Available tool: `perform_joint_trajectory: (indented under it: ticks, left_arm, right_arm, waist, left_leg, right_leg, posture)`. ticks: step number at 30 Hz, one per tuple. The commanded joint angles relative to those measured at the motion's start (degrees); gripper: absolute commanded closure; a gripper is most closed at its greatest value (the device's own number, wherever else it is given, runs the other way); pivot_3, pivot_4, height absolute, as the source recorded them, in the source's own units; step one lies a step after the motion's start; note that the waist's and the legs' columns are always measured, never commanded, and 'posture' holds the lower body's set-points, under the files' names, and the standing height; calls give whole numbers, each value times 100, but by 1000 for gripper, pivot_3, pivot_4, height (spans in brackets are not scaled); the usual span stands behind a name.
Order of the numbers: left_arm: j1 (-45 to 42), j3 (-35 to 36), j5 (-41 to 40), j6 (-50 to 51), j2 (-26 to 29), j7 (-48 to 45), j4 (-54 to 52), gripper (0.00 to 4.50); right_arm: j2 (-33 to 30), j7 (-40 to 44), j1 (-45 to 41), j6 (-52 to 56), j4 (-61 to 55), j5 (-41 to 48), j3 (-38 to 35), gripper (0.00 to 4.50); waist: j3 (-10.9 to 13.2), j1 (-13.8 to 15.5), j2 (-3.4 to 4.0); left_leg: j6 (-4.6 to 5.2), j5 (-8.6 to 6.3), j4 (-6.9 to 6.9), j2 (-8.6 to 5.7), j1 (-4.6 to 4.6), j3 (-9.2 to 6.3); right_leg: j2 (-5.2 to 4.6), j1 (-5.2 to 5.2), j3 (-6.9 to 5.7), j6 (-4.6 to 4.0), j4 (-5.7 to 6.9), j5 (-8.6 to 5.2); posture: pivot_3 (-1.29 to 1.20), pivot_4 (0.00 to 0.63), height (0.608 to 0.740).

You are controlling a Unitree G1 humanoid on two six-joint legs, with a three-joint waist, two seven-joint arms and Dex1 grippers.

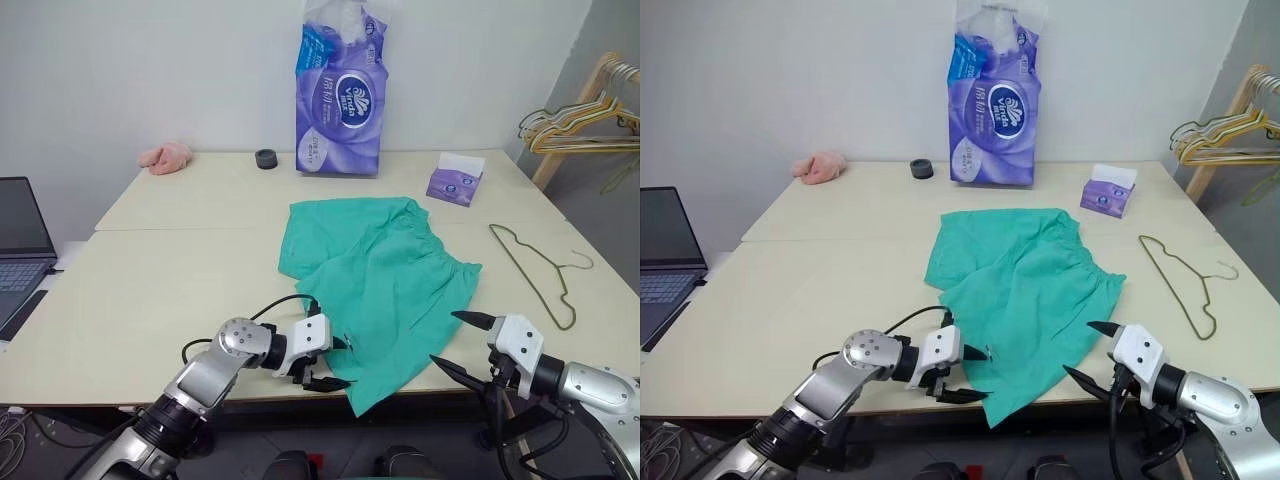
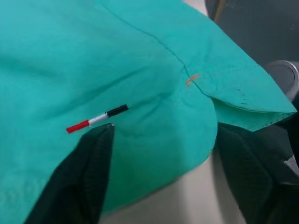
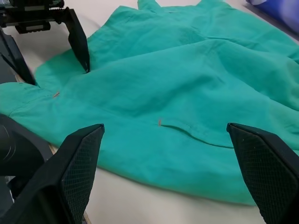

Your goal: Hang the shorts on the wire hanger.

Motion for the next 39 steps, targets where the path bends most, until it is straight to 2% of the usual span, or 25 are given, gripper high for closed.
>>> perform_joint_trajectory:
  ticks: [1,4,9,14,20,25,33,36,39]
  left_arm:
    - [-153,-25,364,-342,-111,237,362,2119]
    - [-150,15,410,-475,-152,273,460,3033]
    - [-100,259,347,-614,-122,419,500,4485]
    - [-55,623,121,-531,100,344,442,4485]
    - [79,993,-114,-426,460,169,281,4485]
    - [100,1196,-220,-315,580,102,183,4485]
    - [154,1278,-269,-195,560,145,49,4485]
    - [184,1339,-282,-194,602,120,47,4500]
    - [187,1394,-298,-208,703,19,99,4500]
  right_arm:
    - [6,-31,-98,-121,-93,-58,-37,0]
    - [-56,-56,-131,-219,20,-258,-42,0]
    - [-428,-537,-555,-921,1190,-1450,-90,0]
    - [-732,-563,-1330,-1699,2461,-1837,-27,0]
    - [-868,-683,-2690,-3064,4046,-2739,752,0]
    - [-725,-860,-4114,-4278,5574,-3679,1687,0]
    - [-354,-1024,-5260,-5258,6877,-4194,2384,0]
    - [-317,-890,-5455,-5418,7169,-4221,2526,624]
    - [-323,-702,-5570,-5486,7331,-4149,2583,1620]
  waist:
    - [-1,1,0]
    - [-2,-11,0]
    - [-1,-45,0]
    - [2,-89,3]
    - [10,-192,12]
    - [18,-204,18]
    - [20,-188,16]
    - [20,-189,16]
    - [20,-195,16]
  left_leg:
    - [0,0,1,-1,2,-2]
    - [0,0,1,-1,5,-2]
    - [0,0,2,-1,7,0]
    - [1,-1,-3,2,8,2]
    - [11,-7,-7,6,10,4]
    - [13,-9,-4,2,9,13]
    - [13,-9,-3,2,8,5]
    - [13,-9,-2,1,8,3]
    - [13,-9,-2,1,9,1]
  right_leg:
    - [0,3,-1,1,-1,0]
    - [0,7,-1,2,-2,1]
    - [0,9,-1,2,-2,1]
    - [2,5,-1,1,1,0]
    - [8,1,2,-5,4,-3]
    - [0,0,7,-16,5,4]
    - [-20,1,9,-29,7,12]
    - [-27,2,8,-31,7,13]
    - [-28,2,6,-31,8,13]
  posture:
    - [-68,23,740]
    - [-67,24,740]
    - [-70,26,740]
    - [-70,26,740]
    - [-43,24,740]
    - [-31,23,740]
    - [-13,22,740]
    - [-10,22,740]
    - [-10,22,740]
